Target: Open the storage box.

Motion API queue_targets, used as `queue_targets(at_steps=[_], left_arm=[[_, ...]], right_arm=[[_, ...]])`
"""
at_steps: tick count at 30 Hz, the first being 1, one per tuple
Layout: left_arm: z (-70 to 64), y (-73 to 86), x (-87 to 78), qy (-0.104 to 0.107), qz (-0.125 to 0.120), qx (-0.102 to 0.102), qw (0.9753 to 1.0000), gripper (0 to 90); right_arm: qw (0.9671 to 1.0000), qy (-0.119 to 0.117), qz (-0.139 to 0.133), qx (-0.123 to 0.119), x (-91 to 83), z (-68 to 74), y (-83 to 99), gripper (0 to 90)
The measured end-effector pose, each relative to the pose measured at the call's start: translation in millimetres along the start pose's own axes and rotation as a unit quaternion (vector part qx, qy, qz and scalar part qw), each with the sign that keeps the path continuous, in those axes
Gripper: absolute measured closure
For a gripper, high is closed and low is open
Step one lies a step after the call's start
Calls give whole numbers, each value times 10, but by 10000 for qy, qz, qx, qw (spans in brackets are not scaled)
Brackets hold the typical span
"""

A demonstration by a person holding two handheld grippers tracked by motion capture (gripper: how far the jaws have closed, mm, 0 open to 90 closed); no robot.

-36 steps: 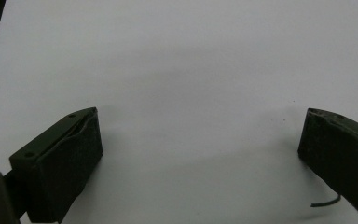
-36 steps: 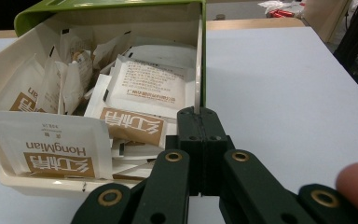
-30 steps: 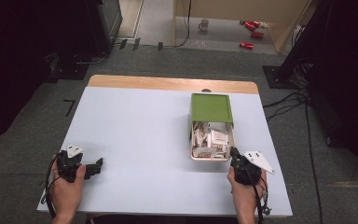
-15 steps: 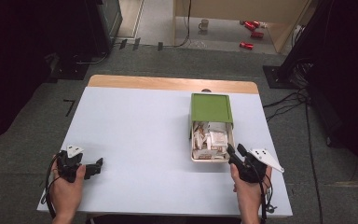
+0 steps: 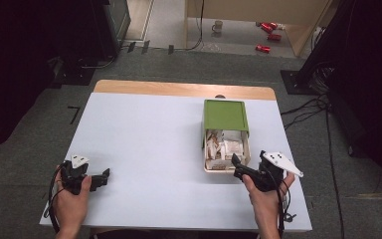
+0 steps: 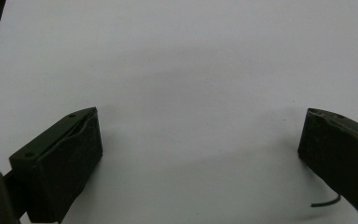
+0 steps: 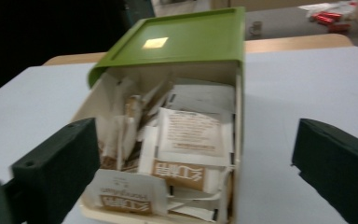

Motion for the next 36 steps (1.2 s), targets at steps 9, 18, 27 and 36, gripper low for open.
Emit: queue_targets(at_steps=[9, 18, 27, 36], left_arm=[[-1, 1, -1, 0, -3, 2, 10000, 2], [0, 1, -1, 0, -1, 5, 10000, 2], [0, 0, 0, 1, 2, 1, 10000, 2], [0, -1, 2, 2, -1, -7, 10000, 1]], right_arm=[[9998, -151, 55, -134, 39, 152, -61, 0], [9997, -184, 49, -152, 86, 222, -117, 0], [9995, -232, 71, -205, 128, 288, -143, 0], [9993, -290, 91, -213, 203, 352, -156, 6]])
Point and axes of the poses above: each handheld gripper's, and its own axes: x roughly forward along the jaws, y roughly out of its underside, z roughly to its left, the point moved 7 cm from there along x, roughly forward along the jaws, and after that the axes turned 8 degrees about -z, right-handed, at the moved point
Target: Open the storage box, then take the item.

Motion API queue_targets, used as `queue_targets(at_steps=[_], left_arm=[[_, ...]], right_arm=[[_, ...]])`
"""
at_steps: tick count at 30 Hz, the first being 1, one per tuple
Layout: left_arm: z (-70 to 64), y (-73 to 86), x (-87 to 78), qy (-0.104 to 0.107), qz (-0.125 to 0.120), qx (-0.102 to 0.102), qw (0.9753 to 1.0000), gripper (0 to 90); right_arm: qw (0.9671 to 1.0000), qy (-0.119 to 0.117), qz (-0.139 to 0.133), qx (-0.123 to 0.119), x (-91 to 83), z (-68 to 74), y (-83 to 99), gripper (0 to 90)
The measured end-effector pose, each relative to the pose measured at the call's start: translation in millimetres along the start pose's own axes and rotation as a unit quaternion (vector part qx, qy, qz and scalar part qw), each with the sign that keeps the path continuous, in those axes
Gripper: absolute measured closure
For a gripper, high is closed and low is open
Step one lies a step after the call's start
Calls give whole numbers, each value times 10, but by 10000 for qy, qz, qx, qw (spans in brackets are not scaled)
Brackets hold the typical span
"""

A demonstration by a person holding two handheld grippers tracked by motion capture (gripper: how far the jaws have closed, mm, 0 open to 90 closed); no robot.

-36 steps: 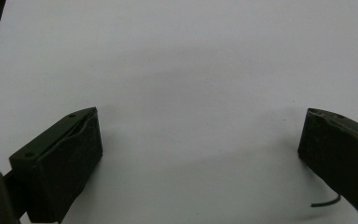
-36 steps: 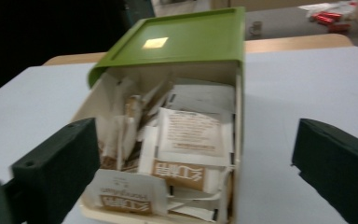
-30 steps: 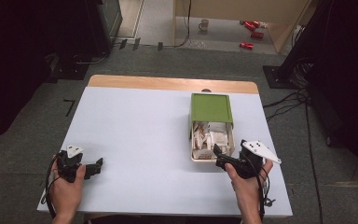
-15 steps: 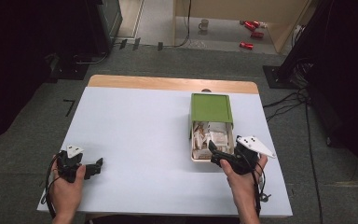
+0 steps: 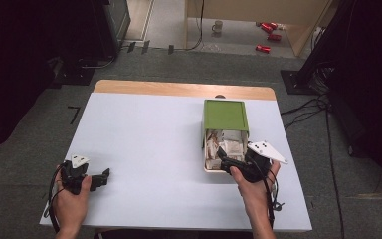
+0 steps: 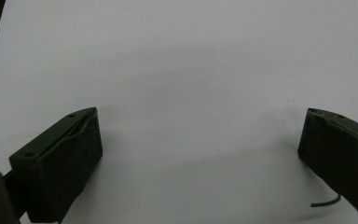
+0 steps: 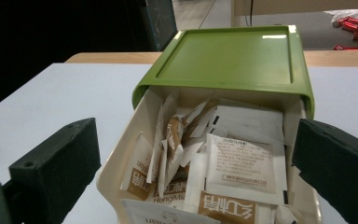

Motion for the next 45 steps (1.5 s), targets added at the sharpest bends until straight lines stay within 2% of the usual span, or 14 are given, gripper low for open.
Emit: queue_targets(at_steps=[9, 14, 20, 22, 30, 32, 33, 36, 37, 40, 41, 45], left_arm=[[1, 2, -2, -1, -6, 11, 10000, 2], [1, 1, -1, 0, 1, 6, 10000, 2], [1, 1, 0, 0, 2, 7, 10000, 2], [0, 1, 0, -1, -2, 4, 10000, 1], [0, 1, -1, -2, 2, 10, 10000, 1], [0, 1, -2, -3, -2, 9, 10000, 2], [0, 1, -2, -3, -2, 9, 10000, 2], [0, 1, -1, -1, 0, 11, 10000, 2], [1, 1, -1, 0, 3, 8, 10000, 1], [1, 1, 0, 0, 0, 9, 10000, 1], [1, 2, -1, 1, -4, 12, 10000, 1], [0, 2, -3, 0, -8, 17, 10000, 2]], right_arm=[[9999, -48, -49, -81, 55, 79, -107, 20], [10000, -20, -16, -83, 127, 120, -77, 38], [9999, 53, 47, -79, 179, 65, -33, 77], [9999, 55, 65, -67, 195, 39, -18, 129], [9999, 83, 147, -26, 259, -45, 58, 234], [9998, 146, 129, -4, 281, -97, 79, 318], [9998, 146, 129, -4, 281, -97, 79, 318], [9997, 201, 145, 58, 305, -139, 114, 413], [9996, 213, 172, 85, 327, -152, 145, 473], [9996, 202, 176, 90, 343, -150, 166, 521], [9997, 120, 153, 114, 365, -128, 182, 558], [9999, 4, 130, 108, 389, -56, 192, 601]])
Point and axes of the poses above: each handheld gripper's, and its own axes: x roughly forward along the jaws, y roughly out of its underside, z roughly to its left, the point moved 7 cm from there along x, roughly forward along the jaws, and after that the axes turned 8 degrees about -z, right-handed, at the moved point
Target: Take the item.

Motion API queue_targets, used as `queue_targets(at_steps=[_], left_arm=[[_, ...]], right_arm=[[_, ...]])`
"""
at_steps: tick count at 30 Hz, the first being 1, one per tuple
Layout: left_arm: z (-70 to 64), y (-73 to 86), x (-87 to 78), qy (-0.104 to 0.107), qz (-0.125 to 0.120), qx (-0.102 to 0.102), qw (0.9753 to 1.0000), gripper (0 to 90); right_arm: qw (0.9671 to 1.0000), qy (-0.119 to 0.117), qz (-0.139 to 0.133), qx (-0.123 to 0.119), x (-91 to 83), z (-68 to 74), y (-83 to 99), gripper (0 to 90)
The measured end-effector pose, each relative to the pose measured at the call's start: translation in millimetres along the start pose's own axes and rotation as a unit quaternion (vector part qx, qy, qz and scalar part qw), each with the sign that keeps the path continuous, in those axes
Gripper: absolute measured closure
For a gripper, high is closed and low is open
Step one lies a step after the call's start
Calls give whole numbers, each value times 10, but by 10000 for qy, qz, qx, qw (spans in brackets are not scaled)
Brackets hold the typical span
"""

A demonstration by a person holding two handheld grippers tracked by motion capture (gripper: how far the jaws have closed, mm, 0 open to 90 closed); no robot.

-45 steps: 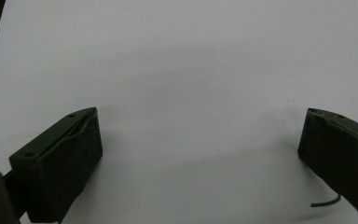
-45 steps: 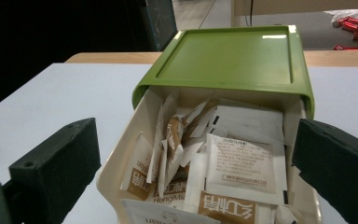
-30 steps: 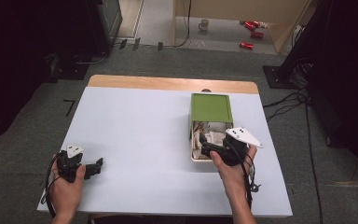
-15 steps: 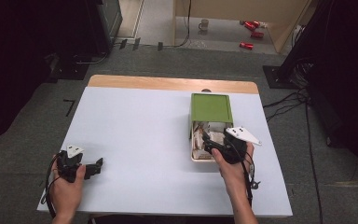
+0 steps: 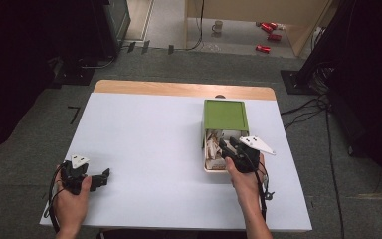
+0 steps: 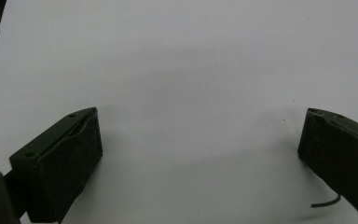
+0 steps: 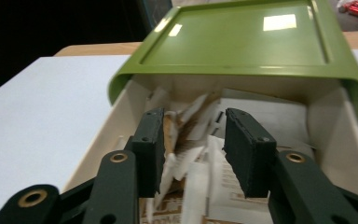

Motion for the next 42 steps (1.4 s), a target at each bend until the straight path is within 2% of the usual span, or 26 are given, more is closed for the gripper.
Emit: queue_targets(at_steps=[5, 7, 12, 14, 16, 19, 22, 34, 37, 42], left_arm=[[1, -1, 2, 6, 17, -5, 10000, 2], [2, -1, 2, 5, 16, -4, 10000, 1], [1, 0, 2, 3, 12, -4, 10000, 1], [1, -1, 3, 4, 16, -5, 10000, 1], [0, -1, 3, 0, 13, -8, 10000, 1], [0, -1, 2, -3, 7, -6, 10000, 1], [-1, 0, 1, -6, 2, -2, 10000, 1], [0, -1, 2, -1, 6, -5, 10000, 2], [0, -1, 2, -1, 6, -5, 10000, 2], [1, -1, 3, 2, 8, -7, 10000, 1]], right_arm=[[9998, -136, 24, -152, -48, 68, 26, 609], [9998, -168, 49, -136, -70, 62, 40, 603], [9995, -286, 93, -82, -182, 16, 78, 528], [9992, -376, 125, -68, -216, 12, 94, 479], [9987, -456, 171, -168, -250, 12, 124, 397], [9985, -482, 208, -123, -271, -6, 168, 367], [9985, -450, 305, -23, -273, -45, 281, 299], [9982, -411, 435, 105, -240, -16, 459, 179], [9978, -408, 478, 186, -218, 23, 481, 144], [9980, -242, 575, 139, -154, 111, 531, 135]])
Point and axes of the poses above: each handheld gripper's, and its own axes: x roughly forward along the jaws, y roughly out of its underside, z roughly to its left, the point moved 7 cm from there along x, roughly forward along the jaws, and after that the axes turned 8 degrees about -z, right-handed, at the moved point
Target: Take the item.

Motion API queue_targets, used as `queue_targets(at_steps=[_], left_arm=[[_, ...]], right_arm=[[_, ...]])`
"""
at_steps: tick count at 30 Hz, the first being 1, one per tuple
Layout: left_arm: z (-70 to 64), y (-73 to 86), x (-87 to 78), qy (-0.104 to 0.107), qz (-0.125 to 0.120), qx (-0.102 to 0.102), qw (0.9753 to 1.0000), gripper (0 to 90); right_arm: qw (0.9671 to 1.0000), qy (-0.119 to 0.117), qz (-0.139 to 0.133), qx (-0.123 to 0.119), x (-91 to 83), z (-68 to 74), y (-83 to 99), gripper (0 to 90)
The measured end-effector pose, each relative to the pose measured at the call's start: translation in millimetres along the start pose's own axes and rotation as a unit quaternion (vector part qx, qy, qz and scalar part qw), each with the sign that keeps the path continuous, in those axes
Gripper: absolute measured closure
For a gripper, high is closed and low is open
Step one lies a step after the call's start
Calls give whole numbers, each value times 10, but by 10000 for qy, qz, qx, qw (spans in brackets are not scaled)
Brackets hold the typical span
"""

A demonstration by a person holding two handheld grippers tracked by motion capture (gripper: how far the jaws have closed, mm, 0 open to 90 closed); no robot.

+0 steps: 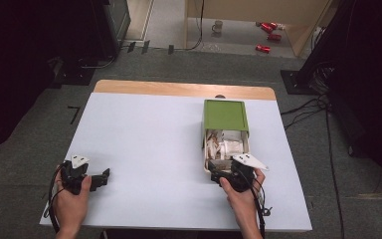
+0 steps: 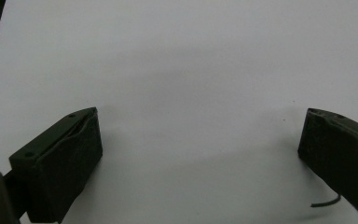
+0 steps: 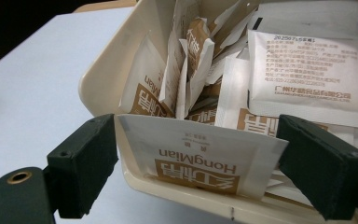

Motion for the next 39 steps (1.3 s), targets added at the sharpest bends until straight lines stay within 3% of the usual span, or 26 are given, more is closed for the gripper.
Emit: queue_targets(at_steps=[4, 11, 12, 26, 39], left_arm=[[1, 0, 0, 5, 4, 1, 10000, 1], [0, 1, -1, 8, 0, -6, 10000, 2], [0, 1, -1, 5, -2, -5, 10000, 2], [0, 1, -1, 6, 3, -4, 10000, 2], [0, 0, 0, 9, 5, -10, 10000, 1]], right_arm=[[9999, 113, -35, -11, 28, 16, -6, 166], [9995, 206, -69, -240, 2, 38, 11, 301], [9991, 285, -138, -294, -15, 25, 8, 359], [9985, 278, -425, -204, -116, -11, -80, 387], [9971, 191, -703, -205, -244, 83, -377, 387]])
Point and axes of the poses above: each handheld gripper's, and its own axes: x roughly forward along the jaws, y roughly out of its underside, z roughly to its left, the point moved 7 cm from there along x, roughly forward along the jaws, and after that the axes turned 8 degrees about -z, right-handed, at the moved point
